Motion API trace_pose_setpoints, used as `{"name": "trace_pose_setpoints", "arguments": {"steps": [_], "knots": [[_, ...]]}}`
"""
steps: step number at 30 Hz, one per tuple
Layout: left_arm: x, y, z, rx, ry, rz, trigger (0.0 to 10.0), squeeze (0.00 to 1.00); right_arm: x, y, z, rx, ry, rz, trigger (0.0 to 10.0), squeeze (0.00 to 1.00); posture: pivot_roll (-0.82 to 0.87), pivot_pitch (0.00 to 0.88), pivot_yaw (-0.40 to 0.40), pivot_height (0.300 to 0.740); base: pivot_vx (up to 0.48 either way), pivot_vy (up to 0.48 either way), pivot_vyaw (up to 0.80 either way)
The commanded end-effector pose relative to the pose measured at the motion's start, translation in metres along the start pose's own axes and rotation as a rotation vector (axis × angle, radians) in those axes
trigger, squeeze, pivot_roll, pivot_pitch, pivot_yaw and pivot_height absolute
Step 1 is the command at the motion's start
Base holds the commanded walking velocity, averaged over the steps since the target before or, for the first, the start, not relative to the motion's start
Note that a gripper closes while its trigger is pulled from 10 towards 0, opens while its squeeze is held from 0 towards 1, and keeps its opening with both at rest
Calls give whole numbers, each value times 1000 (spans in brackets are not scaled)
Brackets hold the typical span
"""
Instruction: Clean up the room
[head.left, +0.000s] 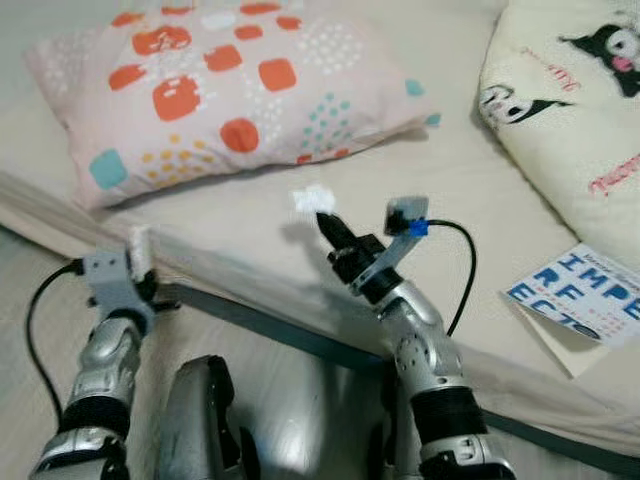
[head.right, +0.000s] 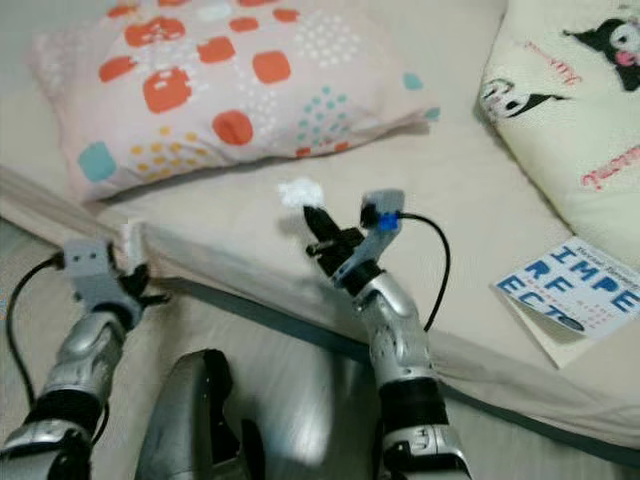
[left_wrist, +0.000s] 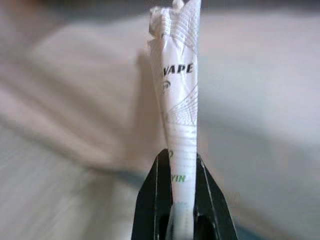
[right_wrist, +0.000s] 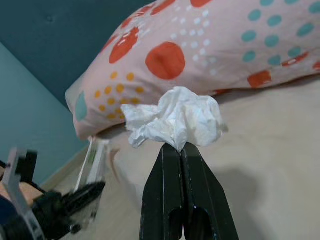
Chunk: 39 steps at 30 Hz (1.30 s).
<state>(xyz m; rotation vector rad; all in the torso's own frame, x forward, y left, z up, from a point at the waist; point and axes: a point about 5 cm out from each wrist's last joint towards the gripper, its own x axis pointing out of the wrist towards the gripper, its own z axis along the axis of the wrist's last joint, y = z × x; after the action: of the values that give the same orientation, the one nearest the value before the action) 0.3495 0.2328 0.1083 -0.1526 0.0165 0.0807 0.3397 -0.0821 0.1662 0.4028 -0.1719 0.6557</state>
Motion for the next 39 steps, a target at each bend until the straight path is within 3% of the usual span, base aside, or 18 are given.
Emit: {"name": "trace_pose_setpoints", "arguments": {"steps": [1, 5, 10, 15, 19, 23, 26, 30, 31, 36, 37, 39], "knots": [[-4, -13, -26, -15, 108, -28, 10000, 0, -9, -4, -21, 32, 77, -38, 0, 0, 14, 130, -10, 542, 0, 0, 0], [-8, -30, -43, -20, 174, -74, 10000, 0, -18, -8, -38, 41, 137, -81, 0, 0, 10, 98, -7, 557, 0, 0, 0], [-12, -40, -53, -14, 211, -109, 10000, 0, -23, -10, -47, 39, 171, -97, 0, 0, 10, 83, -6, 567, -192, 0, 0], [-28, -53, -79, 27, 277, -170, 10000, 0, -28, -16, -61, 29, 237, -123, 0, 0, 2, 45, 1, 587, -96, 0, 0], [-46, -43, -105, 62, 392, -137, 10000, 0, -36, -25, -73, 18, 288, -178, 0, 0, -9, 25, 4, 607, 0, 0, 0], [-53, -38, -113, 82, 438, -122, 10000, 0, -40, -29, -78, 17, 311, -203, 0, 0, -14, 20, 7, 617, 0, 0, 0], [-77, -23, -138, 135, 585, -69, 10000, 0, -71, -44, -107, -35, 487, -310, 0, 0, -17, 8, 10, 637, 0, 0, 0], [-85, -19, -145, 136, 626, -47, 10000, 0, -82, -48, -115, -54, 546, -338, 0, 0, -17, 6, 12, 647, 0, 0, 0], [-98, -14, -156, 151, 693, -20, 10000, 0, -97, -52, -125, -53, 616, -388, 0, 0, -19, 0, 13, 657, 0, 0, 0], [-115, -6, -167, 140, 763, 20, 10000, 0, -113, -56, -135, -78, 694, -425, 0, 0, -22, 0, 13, 667, 0, 0, 0], [-138, 6, -181, 138, 853, 70, 10000, 0, -127, -56, -143, -110, 772, -438, 0, 0, -26, 0, 12, 677, 0, 0, 0], [-146, 9, -185, 145, 882, 83, 10000, 0, -131, -56, -146, -117, 794, -440, 0, 0, -28, 0, 11, 682, 0, 0, 0]]}}
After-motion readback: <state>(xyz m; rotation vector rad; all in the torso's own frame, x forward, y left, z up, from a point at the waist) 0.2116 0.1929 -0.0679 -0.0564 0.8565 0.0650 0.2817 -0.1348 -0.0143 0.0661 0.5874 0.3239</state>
